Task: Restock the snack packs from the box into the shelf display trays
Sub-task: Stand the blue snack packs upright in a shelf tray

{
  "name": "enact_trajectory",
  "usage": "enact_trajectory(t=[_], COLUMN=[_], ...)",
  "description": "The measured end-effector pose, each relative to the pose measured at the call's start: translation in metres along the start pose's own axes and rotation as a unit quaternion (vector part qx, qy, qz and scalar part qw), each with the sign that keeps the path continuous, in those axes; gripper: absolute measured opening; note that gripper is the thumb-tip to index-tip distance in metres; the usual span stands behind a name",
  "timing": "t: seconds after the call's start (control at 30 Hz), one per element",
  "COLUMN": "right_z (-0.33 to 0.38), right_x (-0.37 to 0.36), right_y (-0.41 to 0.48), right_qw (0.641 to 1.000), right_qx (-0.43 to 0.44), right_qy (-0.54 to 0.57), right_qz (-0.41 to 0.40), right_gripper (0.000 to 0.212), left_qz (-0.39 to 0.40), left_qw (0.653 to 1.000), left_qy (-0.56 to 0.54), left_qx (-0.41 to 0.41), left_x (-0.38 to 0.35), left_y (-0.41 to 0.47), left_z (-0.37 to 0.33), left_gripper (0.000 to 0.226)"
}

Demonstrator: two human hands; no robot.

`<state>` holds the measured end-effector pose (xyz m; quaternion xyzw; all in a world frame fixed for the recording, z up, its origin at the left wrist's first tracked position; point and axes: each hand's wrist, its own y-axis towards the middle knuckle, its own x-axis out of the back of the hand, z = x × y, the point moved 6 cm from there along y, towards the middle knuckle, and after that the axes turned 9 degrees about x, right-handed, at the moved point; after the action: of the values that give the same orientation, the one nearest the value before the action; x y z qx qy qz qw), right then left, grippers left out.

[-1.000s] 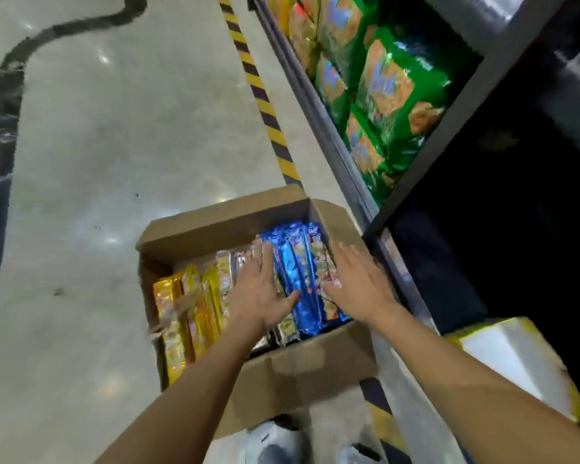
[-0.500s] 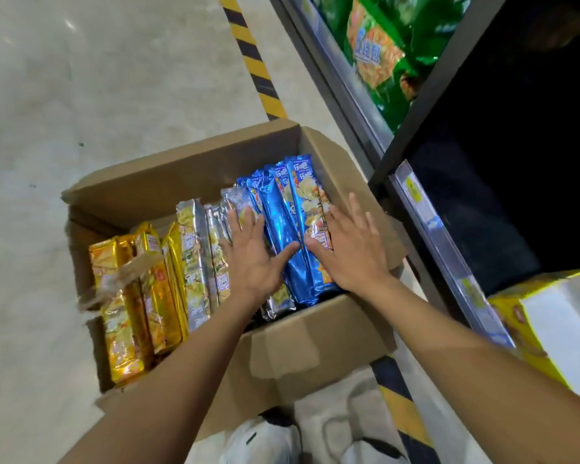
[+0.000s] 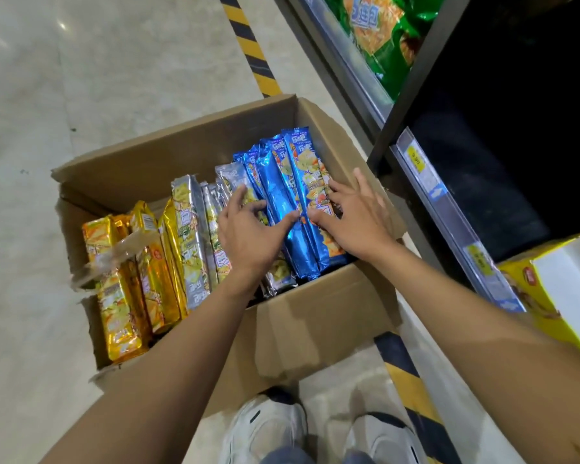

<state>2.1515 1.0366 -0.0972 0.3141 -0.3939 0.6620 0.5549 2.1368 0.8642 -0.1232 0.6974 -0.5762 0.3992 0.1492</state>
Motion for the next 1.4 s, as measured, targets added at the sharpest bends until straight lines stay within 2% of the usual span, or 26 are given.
enact_trajectory(t=[0.1, 0.27, 0.33, 0.43, 0.53, 0.63, 0.7, 0.87, 1.0, 1.1, 1.17, 1.23, 1.33, 1.4], right_z=[-0.002, -0.004, -0.004, -0.003, -0.002, 0.008, 0.018, 0.04, 0.063, 0.081, 0.09, 0.092, 0.082, 0.075], right_x=[-0.001, -0.004, -0.004, -0.003, 0.002, 0.015, 0.028, 0.073, 0.121, 0.159, 0.182, 0.202, 0.22, 0.227], right_y=[0.001, 0.004, 0.006, 0.007, 0.003, -0.007, -0.015, -0.059, -0.107, -0.146, -0.172, -0.202, -0.251, -0.285], right_qw=[1.0, 1.0, 1.0, 0.999, 0.992, 0.969, 0.947, 0.895, 0.84, 0.825, 0.831, 0.851, 0.871, 0.881], right_qx=[0.009, -0.003, -0.013, -0.03, -0.071, -0.102, -0.109, -0.129, -0.123, -0.109, -0.101, -0.106, -0.135, -0.152], right_qy=[-0.018, 0.012, 0.015, 0.028, 0.099, 0.203, 0.28, 0.411, 0.51, 0.533, 0.52, 0.478, 0.422, 0.392], right_qz=[-0.005, -0.002, 0.002, 0.019, -0.018, -0.097, -0.114, -0.117, -0.14, -0.152, -0.169, -0.189, -0.213, -0.217], right_gripper=[0.062, 0.06, 0.064, 0.064, 0.046, 0.036, 0.033, 0.03, 0.033, 0.017, 0.021, 0.027, 0.047, 0.057], left_qz=[-0.011, -0.015, -0.007, 0.037, 0.071, 0.12, 0.179, 0.289, 0.317, 0.345, 0.365, 0.381, 0.423, 0.463], left_qw=[0.999, 1.0, 0.998, 0.99, 0.989, 0.983, 0.967, 0.938, 0.921, 0.908, 0.9, 0.894, 0.873, 0.853], left_qy=[0.019, -0.013, -0.061, -0.135, -0.128, -0.141, -0.179, -0.181, -0.214, -0.214, -0.2, -0.17, -0.138, -0.109], left_qx=[0.03, 0.009, 0.008, 0.024, 0.018, -0.01, -0.025, -0.061, -0.08, -0.105, -0.131, -0.164, -0.2, -0.215], left_x=[-0.002, -0.001, 0.002, 0.01, 0.022, 0.039, 0.054, 0.095, 0.135, 0.158, 0.168, 0.174, 0.175, 0.169], left_y=[0.001, 0.004, 0.005, -0.001, -0.008, -0.014, -0.024, -0.054, -0.087, -0.121, -0.146, -0.174, -0.218, -0.248], left_z=[-0.005, 0.001, 0.006, 0.005, 0.001, -0.012, -0.028, -0.079, -0.123, -0.155, -0.173, -0.189, -0.201, -0.206], left_gripper=[0.066, 0.045, 0.05, 0.073, 0.065, 0.036, 0.024, 0.017, 0.018, 0.012, 0.008, 0.016, 0.025, 0.02])
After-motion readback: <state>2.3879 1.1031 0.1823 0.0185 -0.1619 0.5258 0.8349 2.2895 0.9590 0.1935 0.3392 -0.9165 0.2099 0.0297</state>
